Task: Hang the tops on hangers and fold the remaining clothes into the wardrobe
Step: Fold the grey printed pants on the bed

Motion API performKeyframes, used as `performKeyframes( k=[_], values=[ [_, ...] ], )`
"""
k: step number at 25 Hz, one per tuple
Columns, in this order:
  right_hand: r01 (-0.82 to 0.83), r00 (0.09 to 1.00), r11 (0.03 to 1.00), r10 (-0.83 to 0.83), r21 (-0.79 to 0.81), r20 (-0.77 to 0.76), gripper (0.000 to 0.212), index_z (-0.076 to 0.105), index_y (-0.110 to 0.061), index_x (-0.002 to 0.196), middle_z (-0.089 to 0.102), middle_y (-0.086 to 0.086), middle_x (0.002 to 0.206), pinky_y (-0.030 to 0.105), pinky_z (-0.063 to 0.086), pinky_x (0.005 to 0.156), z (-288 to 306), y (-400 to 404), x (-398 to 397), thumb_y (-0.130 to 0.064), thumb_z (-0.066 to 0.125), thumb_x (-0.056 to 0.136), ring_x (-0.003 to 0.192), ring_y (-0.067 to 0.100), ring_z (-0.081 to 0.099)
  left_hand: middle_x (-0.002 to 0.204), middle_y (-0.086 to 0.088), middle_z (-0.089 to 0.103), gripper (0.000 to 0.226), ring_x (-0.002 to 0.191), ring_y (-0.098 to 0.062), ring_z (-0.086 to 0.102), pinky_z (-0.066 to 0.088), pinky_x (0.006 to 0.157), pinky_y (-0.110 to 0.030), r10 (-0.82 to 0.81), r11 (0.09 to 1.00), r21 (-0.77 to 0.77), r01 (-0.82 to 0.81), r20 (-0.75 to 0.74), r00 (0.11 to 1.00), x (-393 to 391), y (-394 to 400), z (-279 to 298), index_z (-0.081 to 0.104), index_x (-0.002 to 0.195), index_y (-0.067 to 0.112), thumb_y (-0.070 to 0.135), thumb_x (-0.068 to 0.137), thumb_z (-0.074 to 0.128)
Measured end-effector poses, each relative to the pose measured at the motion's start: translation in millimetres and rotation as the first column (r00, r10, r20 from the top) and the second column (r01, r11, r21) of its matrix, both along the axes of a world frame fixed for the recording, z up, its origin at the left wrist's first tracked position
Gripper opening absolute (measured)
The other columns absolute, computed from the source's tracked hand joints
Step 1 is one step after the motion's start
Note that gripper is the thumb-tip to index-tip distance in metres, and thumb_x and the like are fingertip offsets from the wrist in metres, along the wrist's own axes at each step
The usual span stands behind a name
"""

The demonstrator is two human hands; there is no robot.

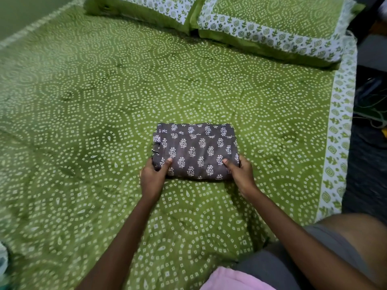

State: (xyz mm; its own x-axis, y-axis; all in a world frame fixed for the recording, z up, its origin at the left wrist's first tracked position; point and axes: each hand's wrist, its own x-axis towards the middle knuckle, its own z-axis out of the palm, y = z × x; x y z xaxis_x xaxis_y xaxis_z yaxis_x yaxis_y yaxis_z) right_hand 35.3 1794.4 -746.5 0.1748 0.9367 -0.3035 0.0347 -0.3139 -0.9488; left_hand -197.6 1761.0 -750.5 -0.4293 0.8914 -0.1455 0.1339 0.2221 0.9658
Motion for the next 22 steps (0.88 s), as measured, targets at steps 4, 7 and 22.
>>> performKeyframes(
  k=[4,7,22],
  values=[
    [0.012,0.989,0.983,-0.039,0.185,0.142,0.033,0.053,0.000,0.125,0.061,0.006,0.116,0.028,0.046,0.092,10,14,-10,-0.012,0.055,0.094,0.105,0.015,0.057,0.093,-0.001,0.065,0.036,0.083,-0.022,0.062,0.048,0.071,-0.030,0.081,0.993,0.099,-0.067,-0.150,0.985,9,18,12,0.053,0.100,0.015,0.047,0.085,0.059],
    [0.030,0.963,0.986,-0.073,0.166,0.259,0.028,0.056,0.001,0.116,0.064,0.012,0.110,0.026,0.044,0.080,7,30,-9,-0.015,0.055,0.094,0.100,0.023,0.060,0.097,-0.010,0.067,0.041,0.087,-0.025,0.063,0.050,0.077,-0.037,0.055,0.998,0.051,-0.043,-0.278,0.959,3,34,10,0.055,0.103,0.010,0.048,0.089,0.053],
    [0.233,0.664,0.949,-0.315,0.213,0.678,0.018,0.058,-0.007,0.106,0.064,0.018,0.106,0.037,0.039,0.084,32,48,-2,-0.011,0.046,0.094,0.101,0.032,0.056,0.099,-0.022,0.062,0.018,0.090,-0.032,0.058,0.042,0.078,-0.036,0.286,0.956,0.067,-0.285,-0.418,0.863,-25,57,27,0.058,0.098,-0.002,0.013,0.092,0.051]
  ],
)
